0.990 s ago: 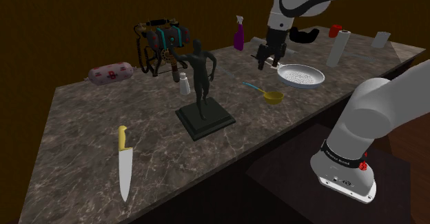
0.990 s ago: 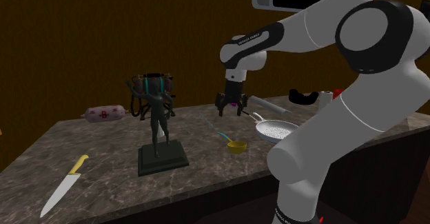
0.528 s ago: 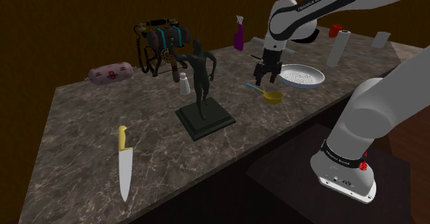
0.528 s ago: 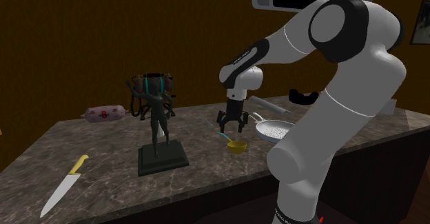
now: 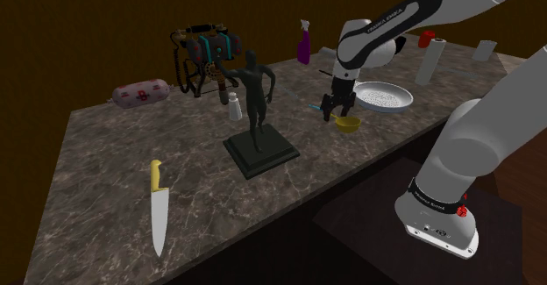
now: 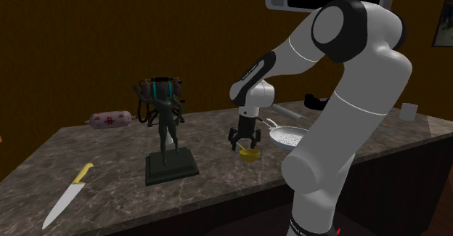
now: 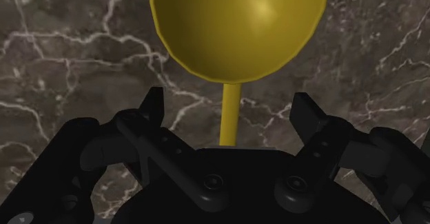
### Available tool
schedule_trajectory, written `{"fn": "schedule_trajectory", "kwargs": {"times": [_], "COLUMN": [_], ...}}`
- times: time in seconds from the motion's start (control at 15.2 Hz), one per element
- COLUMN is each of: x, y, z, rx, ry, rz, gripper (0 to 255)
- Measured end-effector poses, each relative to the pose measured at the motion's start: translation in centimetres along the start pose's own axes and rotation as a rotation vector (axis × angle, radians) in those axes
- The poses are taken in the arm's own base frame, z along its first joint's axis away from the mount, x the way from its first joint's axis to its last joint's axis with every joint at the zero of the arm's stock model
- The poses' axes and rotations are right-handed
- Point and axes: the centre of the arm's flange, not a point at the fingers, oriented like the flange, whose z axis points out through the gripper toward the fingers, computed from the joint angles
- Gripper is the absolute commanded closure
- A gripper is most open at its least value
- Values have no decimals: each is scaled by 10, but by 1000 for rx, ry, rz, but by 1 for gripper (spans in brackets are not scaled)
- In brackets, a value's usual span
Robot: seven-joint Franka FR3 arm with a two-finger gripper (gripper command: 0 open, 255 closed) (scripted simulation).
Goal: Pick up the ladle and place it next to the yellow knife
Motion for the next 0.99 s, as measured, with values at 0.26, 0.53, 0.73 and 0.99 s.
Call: {"fn": "schedule_trajectory", "kwargs": {"times": [0.26, 0.53, 0.73, 0.99], "x": [0, 0, 1, 1], "y": [-1, -1, 0, -1], "z": [5, 6, 5, 5], "rx": [0, 0, 0, 0], "ry": [1, 1, 3, 2], "rz": [0, 0, 2, 1], "gripper": [0, 255, 255, 255]}}
